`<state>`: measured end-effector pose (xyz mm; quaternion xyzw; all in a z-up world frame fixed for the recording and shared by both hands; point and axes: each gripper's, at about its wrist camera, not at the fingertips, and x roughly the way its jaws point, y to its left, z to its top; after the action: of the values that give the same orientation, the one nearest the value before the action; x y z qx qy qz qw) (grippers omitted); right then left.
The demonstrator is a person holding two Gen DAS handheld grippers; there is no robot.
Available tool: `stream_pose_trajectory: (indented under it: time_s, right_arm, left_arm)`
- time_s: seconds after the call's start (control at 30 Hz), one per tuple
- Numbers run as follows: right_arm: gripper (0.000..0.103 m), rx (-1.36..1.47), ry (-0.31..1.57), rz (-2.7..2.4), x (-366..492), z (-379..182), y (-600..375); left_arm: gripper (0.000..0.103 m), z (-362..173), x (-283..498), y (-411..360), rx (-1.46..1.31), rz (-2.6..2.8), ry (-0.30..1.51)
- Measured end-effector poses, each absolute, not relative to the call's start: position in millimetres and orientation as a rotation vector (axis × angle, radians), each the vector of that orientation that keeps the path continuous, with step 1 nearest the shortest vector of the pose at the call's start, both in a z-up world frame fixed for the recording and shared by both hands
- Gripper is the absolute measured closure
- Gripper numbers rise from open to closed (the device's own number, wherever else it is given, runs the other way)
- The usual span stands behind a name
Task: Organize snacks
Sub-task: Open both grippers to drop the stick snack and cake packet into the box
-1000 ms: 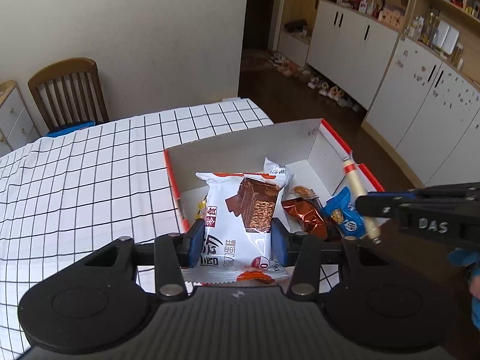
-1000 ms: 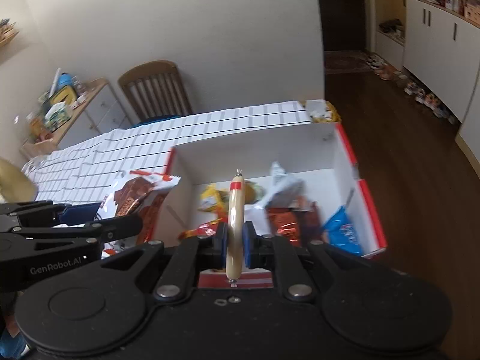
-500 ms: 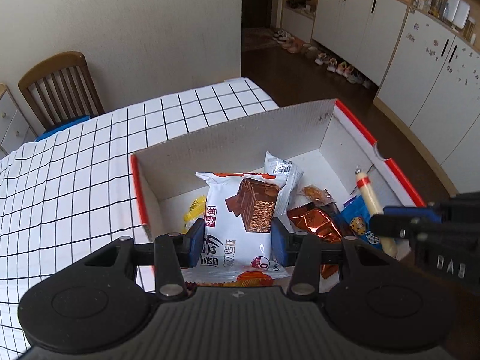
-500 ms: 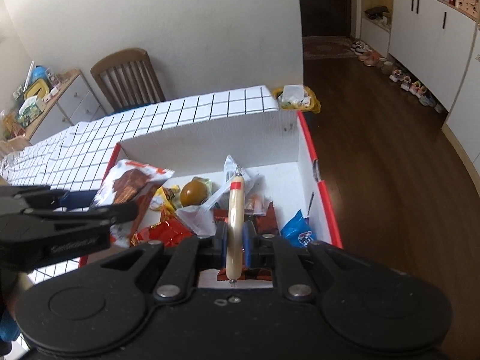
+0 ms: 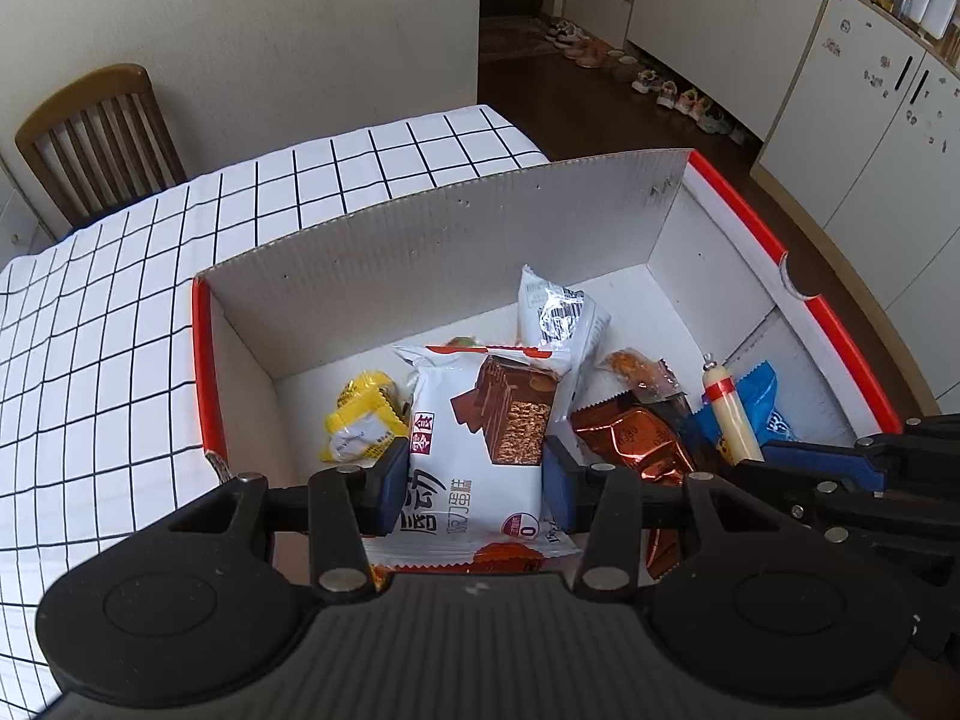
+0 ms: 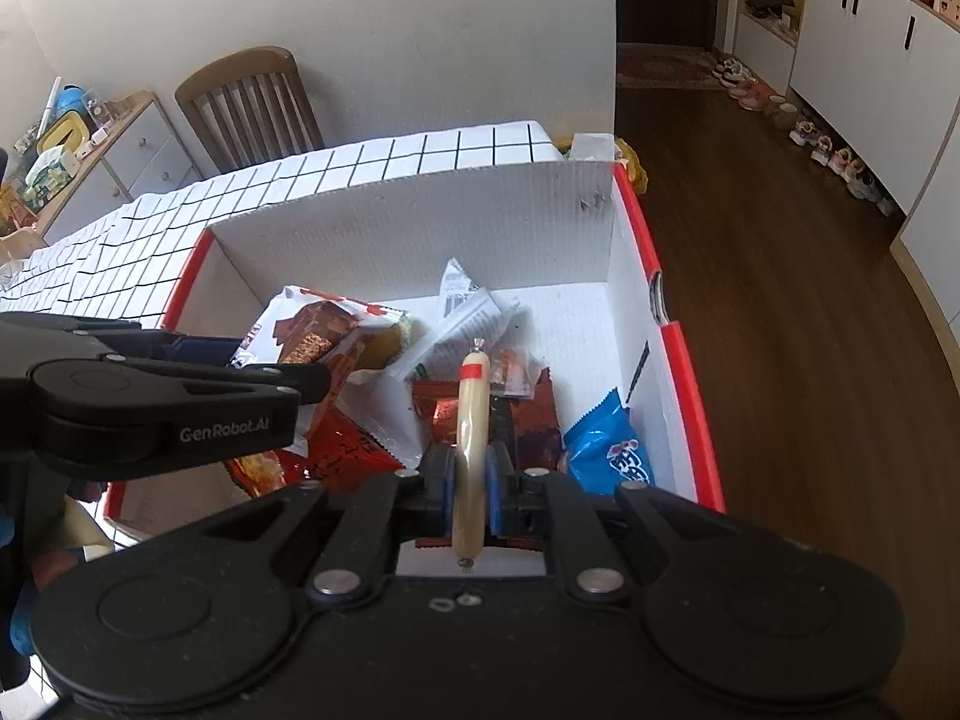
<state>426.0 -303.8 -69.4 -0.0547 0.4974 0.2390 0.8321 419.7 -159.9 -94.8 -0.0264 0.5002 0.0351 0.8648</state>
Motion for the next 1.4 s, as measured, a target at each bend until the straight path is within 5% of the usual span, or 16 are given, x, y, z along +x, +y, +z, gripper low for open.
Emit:
stream_pose_trajectory:
  time_s: [0.27,0.4,0.73,1.2,1.4]
  right_arm:
    - [0.093,-0.110,1.077,0.502,430,-77,-309]
    - [0.087,-0.110,1.066,0.510,429,-77,-310]
    - [0.078,-0.080,1.025,0.553,419,-64,-316]
    - [0.043,-0.085,0.881,0.587,380,-28,-317]
    - [0.036,-0.084,0.820,0.598,360,-13,-317]
  left_arm:
    - [0.057,-94,424,-163,-0.030,0.083,1.061]
    - [0.044,-89,420,-163,-0.029,0.090,1.039]
    - [0.044,-71,399,-158,-0.023,0.114,0.982]
    - [0.035,-35,346,-146,-0.062,0.098,0.873]
    - [0.034,-21,321,-141,-0.070,0.086,0.823]
